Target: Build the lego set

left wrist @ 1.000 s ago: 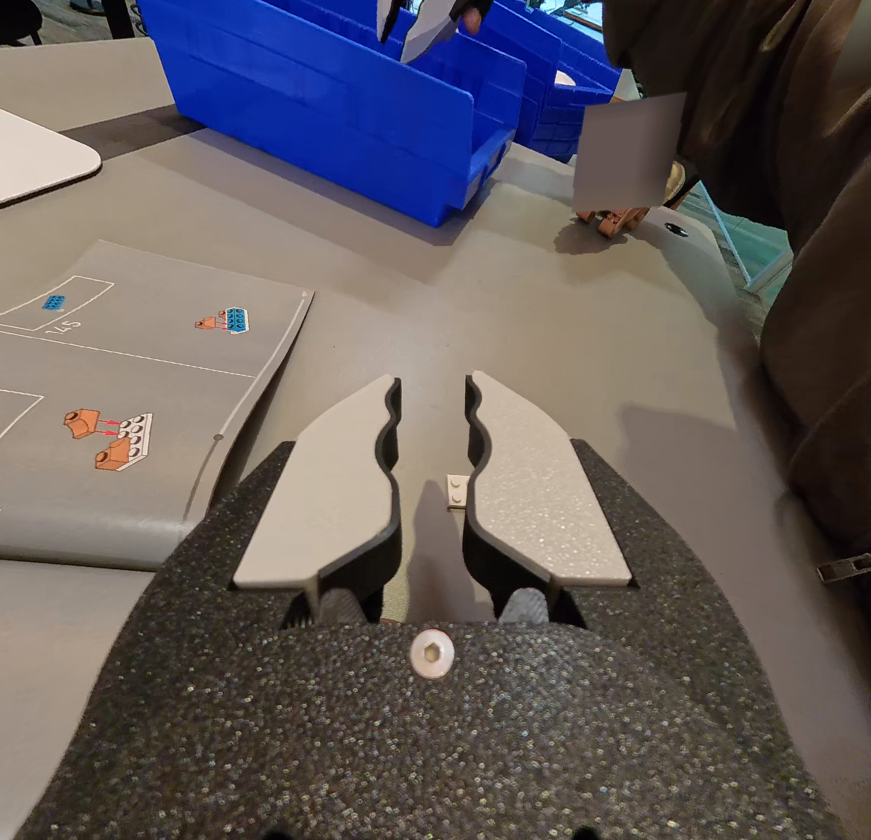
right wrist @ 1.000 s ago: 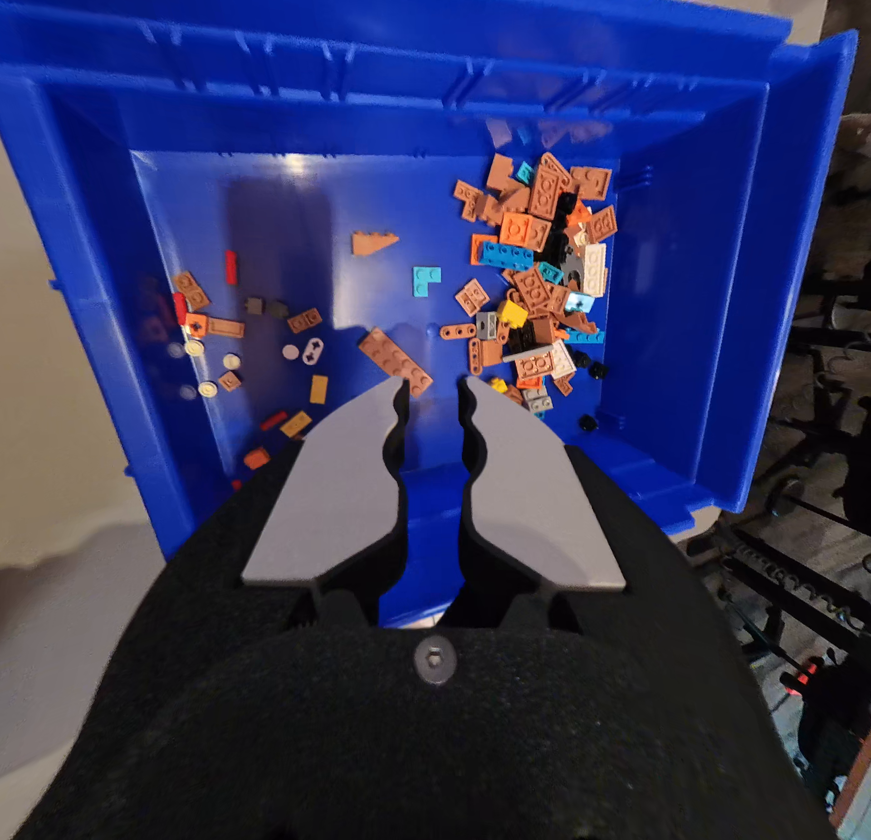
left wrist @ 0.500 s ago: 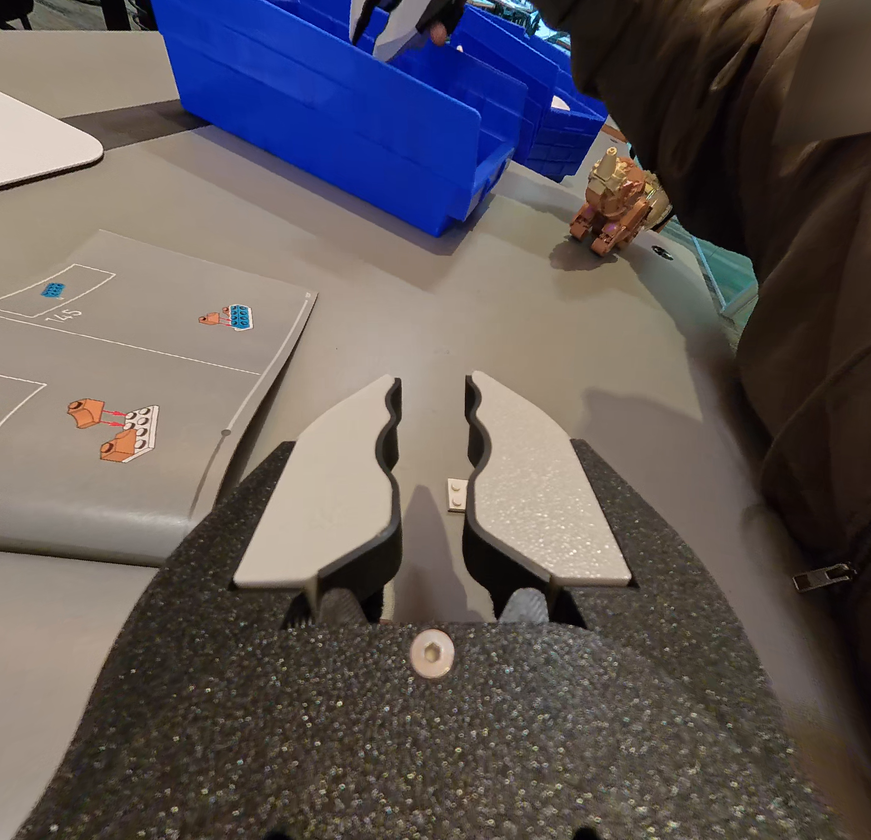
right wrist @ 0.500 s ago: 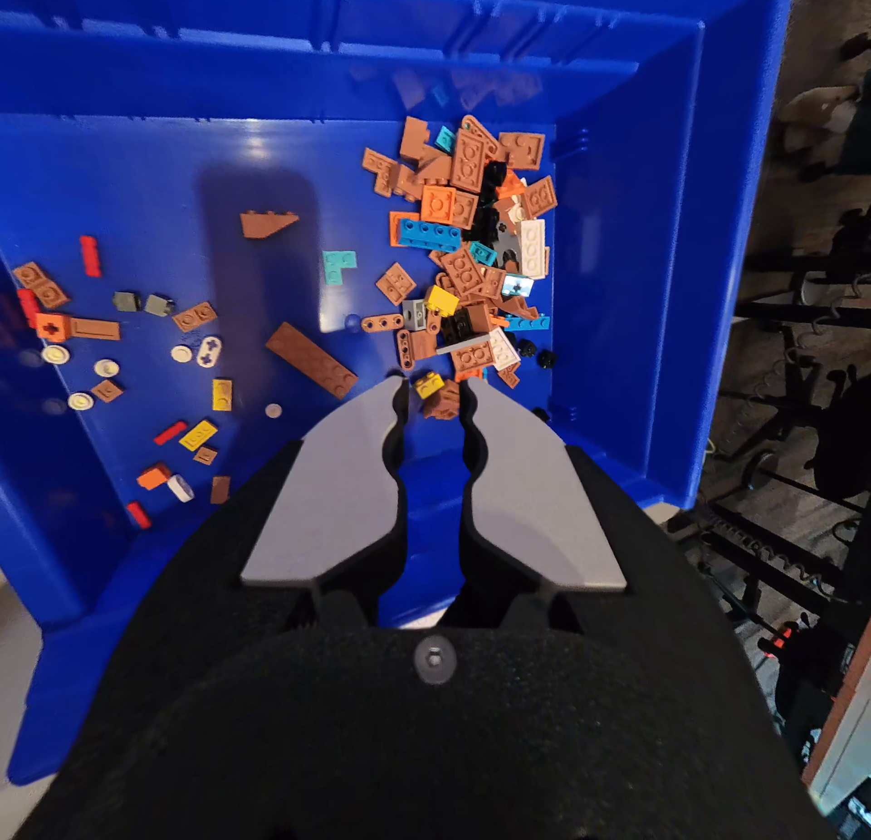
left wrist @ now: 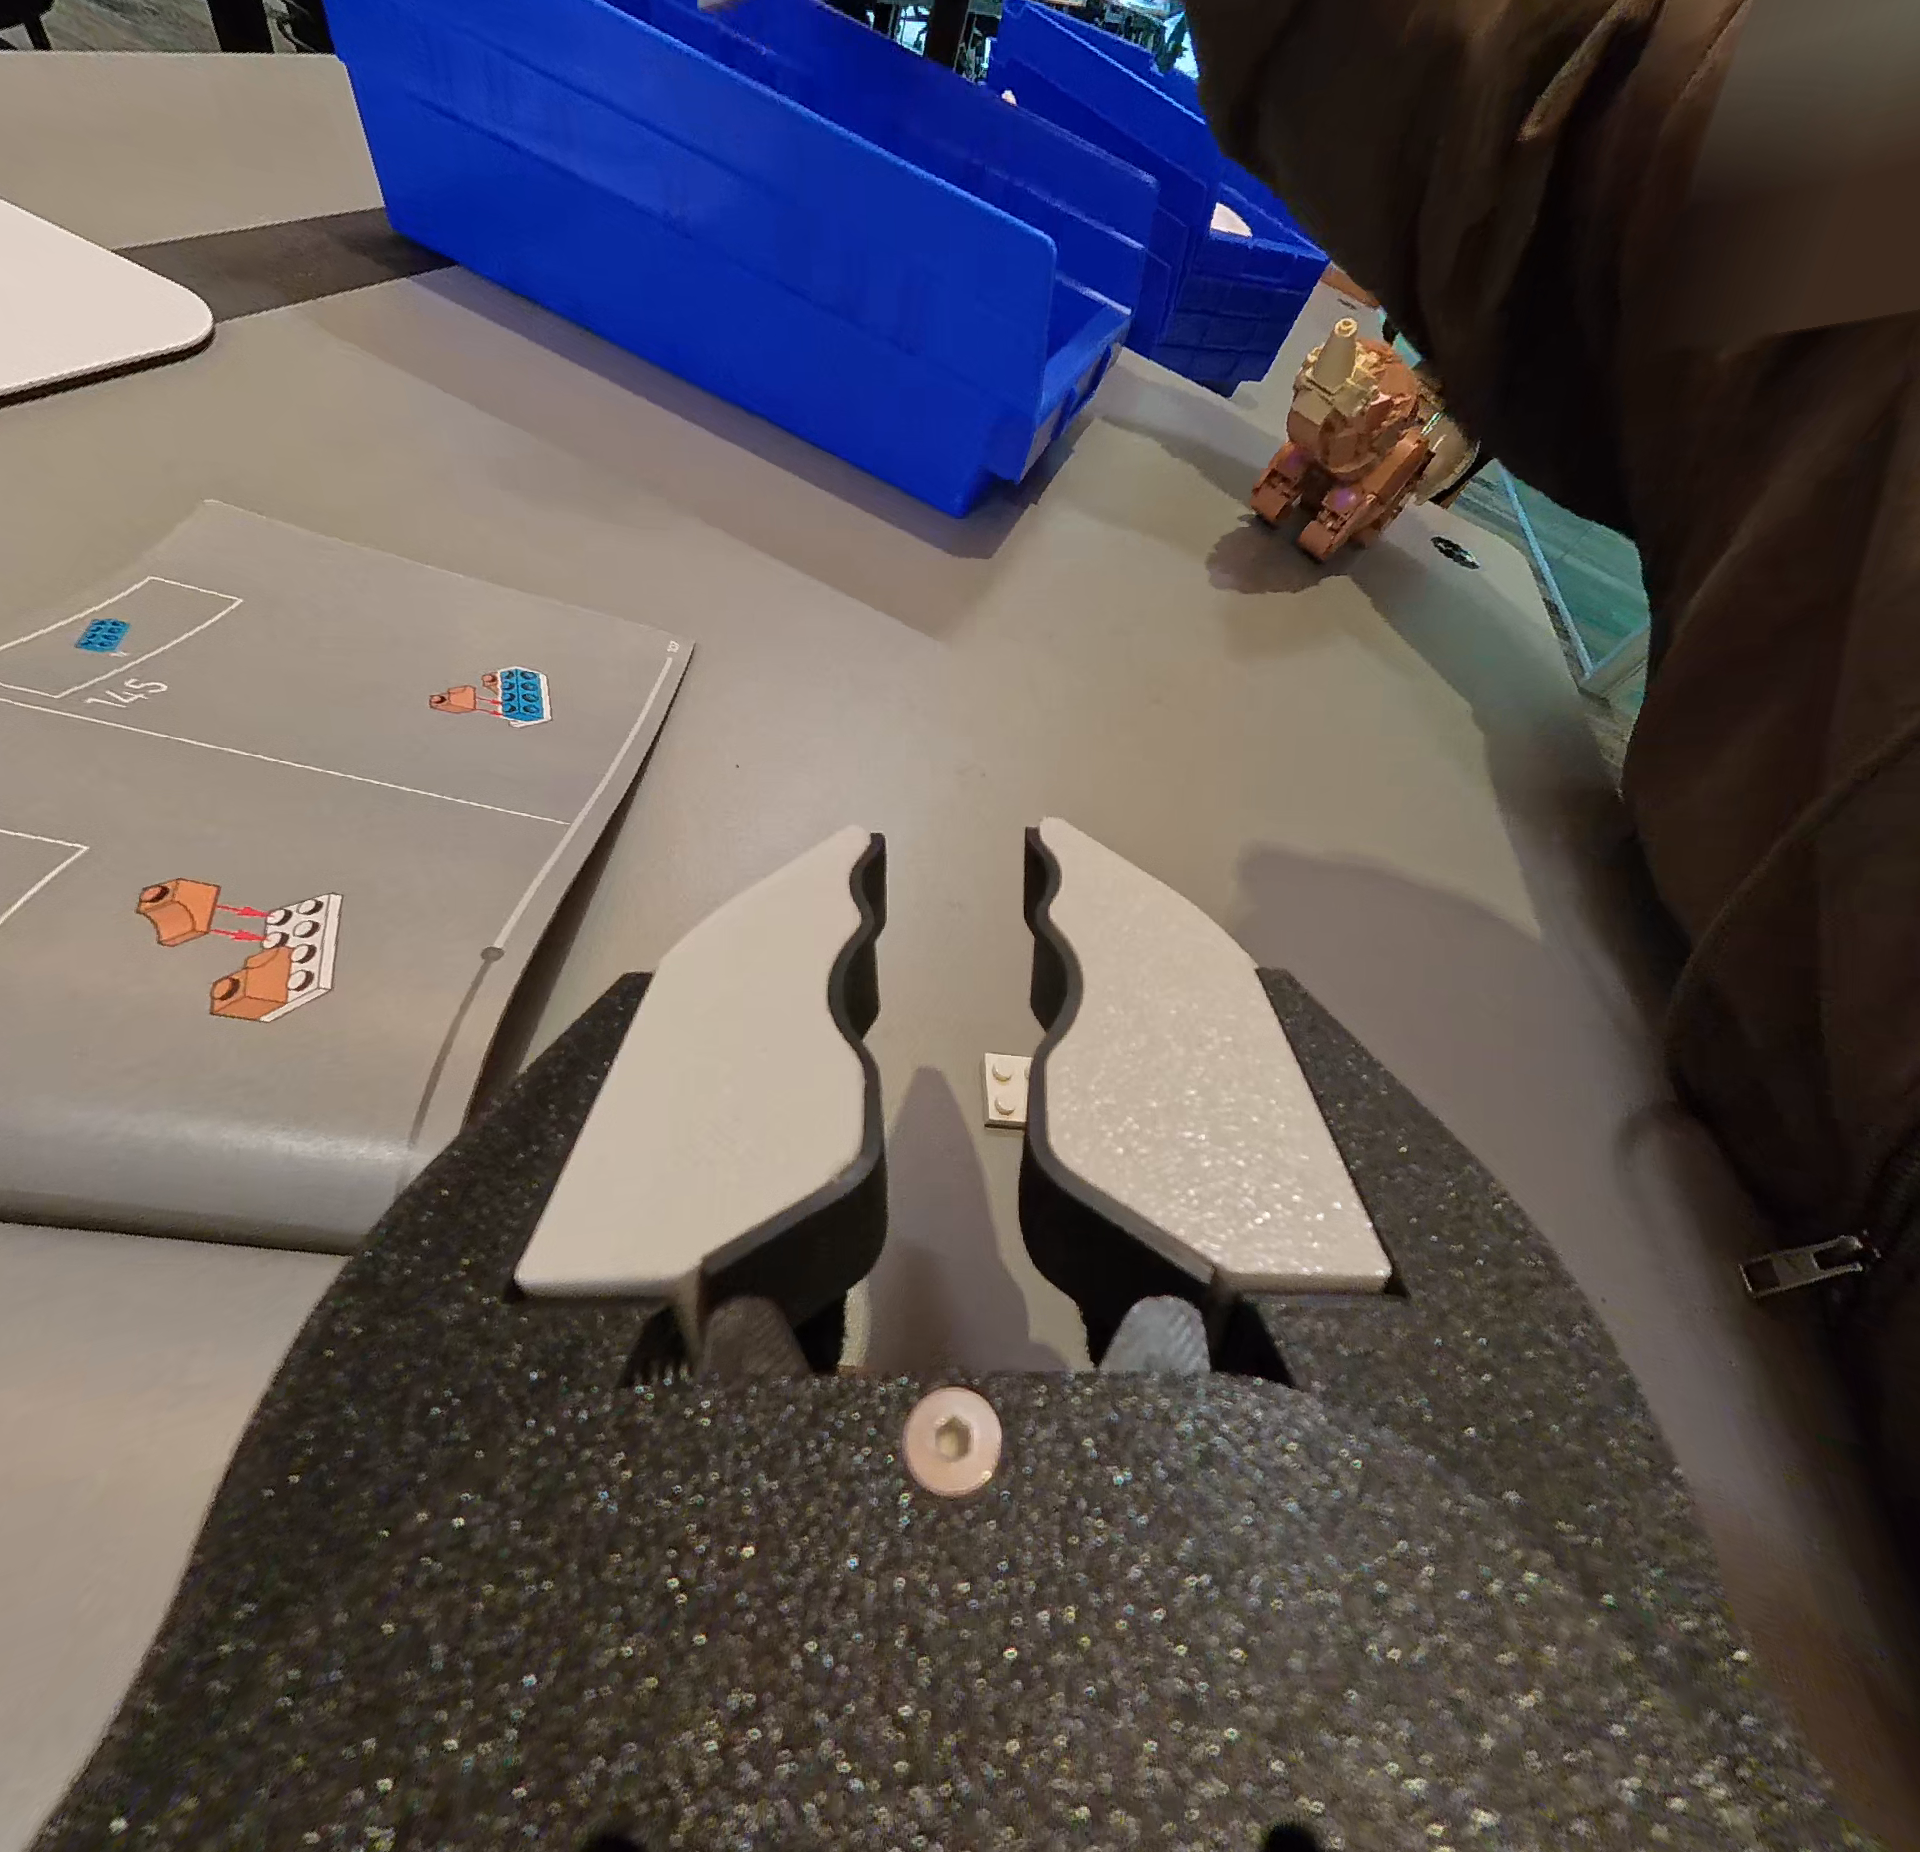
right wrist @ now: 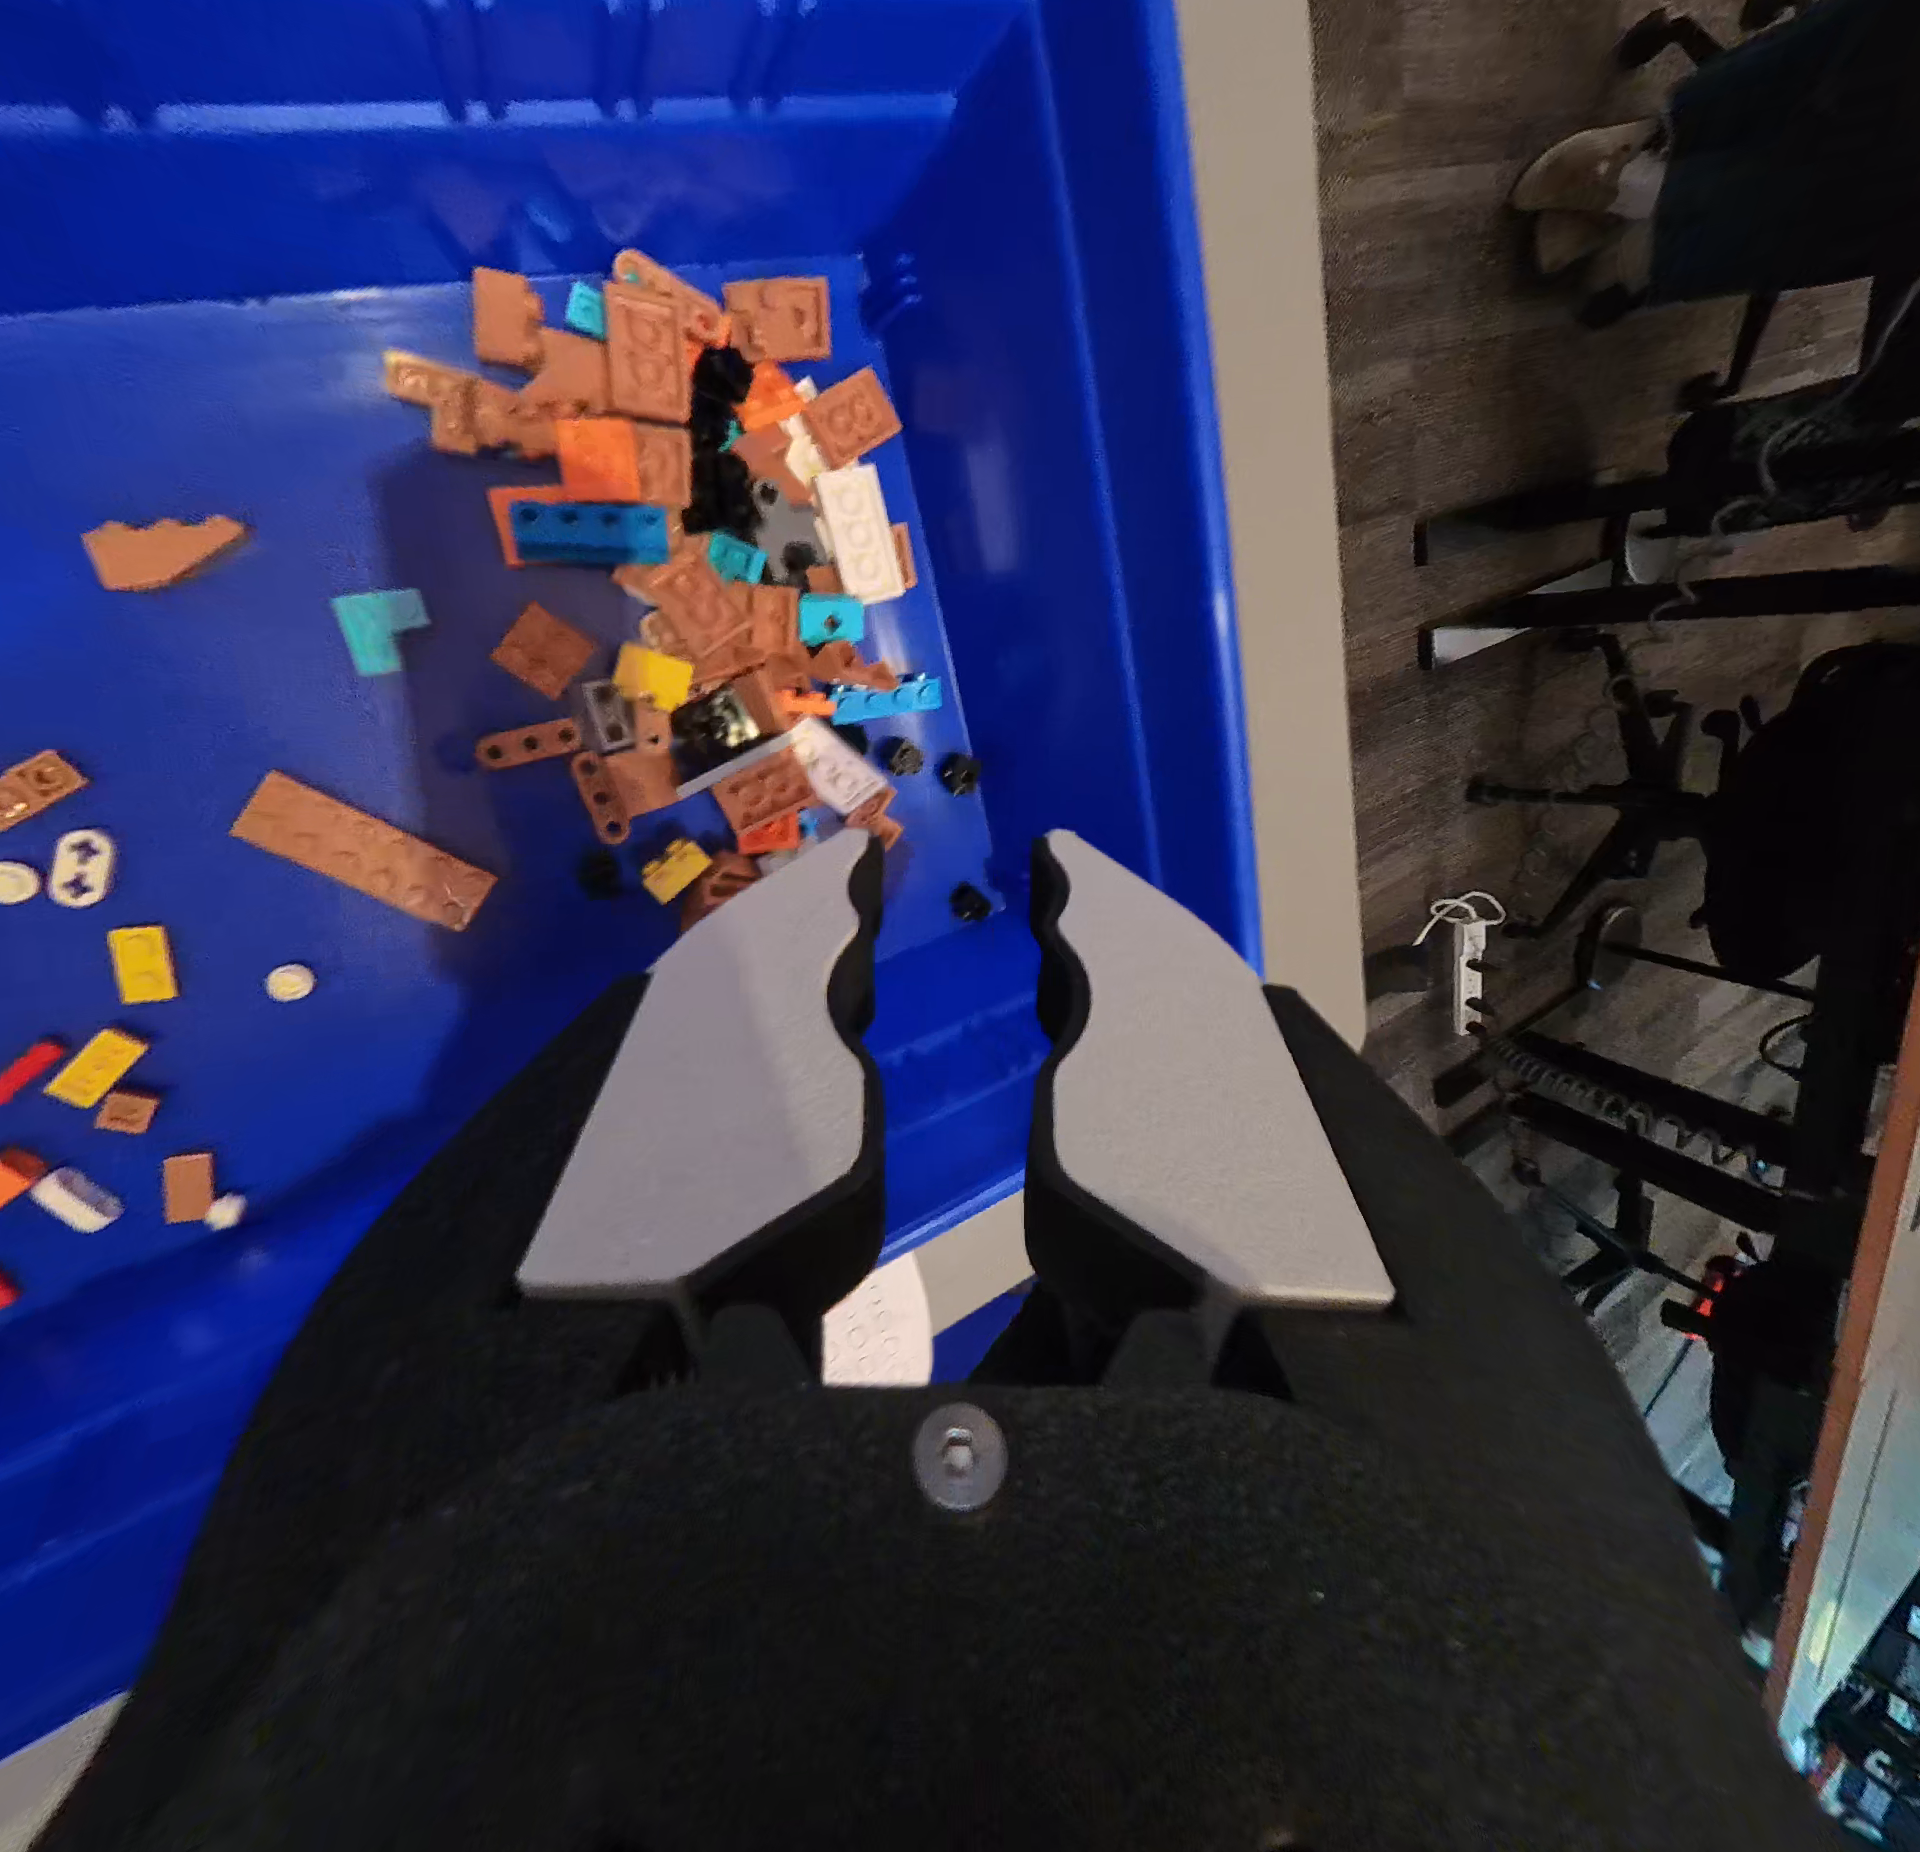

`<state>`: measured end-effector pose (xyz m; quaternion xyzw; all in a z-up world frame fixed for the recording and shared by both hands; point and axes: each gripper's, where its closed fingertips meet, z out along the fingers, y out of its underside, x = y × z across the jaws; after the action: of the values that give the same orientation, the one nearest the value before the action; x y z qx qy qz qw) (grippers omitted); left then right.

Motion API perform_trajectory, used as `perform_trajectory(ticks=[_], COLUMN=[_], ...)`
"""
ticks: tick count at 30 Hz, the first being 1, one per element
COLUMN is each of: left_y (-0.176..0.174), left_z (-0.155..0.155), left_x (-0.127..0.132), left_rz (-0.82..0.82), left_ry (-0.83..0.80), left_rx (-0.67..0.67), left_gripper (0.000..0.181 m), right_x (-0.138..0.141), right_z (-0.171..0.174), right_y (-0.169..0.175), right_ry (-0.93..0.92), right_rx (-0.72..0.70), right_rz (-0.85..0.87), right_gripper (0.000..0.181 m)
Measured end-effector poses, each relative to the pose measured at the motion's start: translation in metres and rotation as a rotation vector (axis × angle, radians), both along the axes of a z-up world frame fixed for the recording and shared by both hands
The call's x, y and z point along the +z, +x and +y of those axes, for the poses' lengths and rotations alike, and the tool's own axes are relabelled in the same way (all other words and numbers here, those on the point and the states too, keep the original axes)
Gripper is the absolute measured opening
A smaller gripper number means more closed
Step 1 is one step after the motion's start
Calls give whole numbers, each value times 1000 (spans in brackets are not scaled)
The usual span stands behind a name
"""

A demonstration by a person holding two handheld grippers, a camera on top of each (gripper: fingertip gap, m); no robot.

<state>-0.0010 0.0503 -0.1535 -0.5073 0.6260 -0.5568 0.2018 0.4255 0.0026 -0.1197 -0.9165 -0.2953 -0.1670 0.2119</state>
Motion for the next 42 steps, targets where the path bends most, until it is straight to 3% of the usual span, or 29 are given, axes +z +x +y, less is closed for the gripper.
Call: perform_trajectory(ticks=[8,14,20,32,38,42], left_y=[0,-1,-1,-1,-2,-2], left_z=[-1,-2,-2,-2,-3,-3], left_x=[0,0,0,0,0,0], left_rz=[-2,-6,-7,-7,-9,-9], left_ry=[9,10,8,9,14,14], left_rx=[-4,-10,-13,-13,-16,-17], left_gripper=[25,25,25,25,25,25], right_x=[2,-32,-32,-32,-33,-31], right_z=[40,39,41,36,32,34], right_y=[34,47,50,-10,-46,-52], right_ry=[-27,-165,-223,-274,-285,-250], right_rx=[-19,-113,-248,-304,-283,-229], right_rz=[-17,27,-8,11,37,30], right_gripper=[29,37,28,27,25,25])
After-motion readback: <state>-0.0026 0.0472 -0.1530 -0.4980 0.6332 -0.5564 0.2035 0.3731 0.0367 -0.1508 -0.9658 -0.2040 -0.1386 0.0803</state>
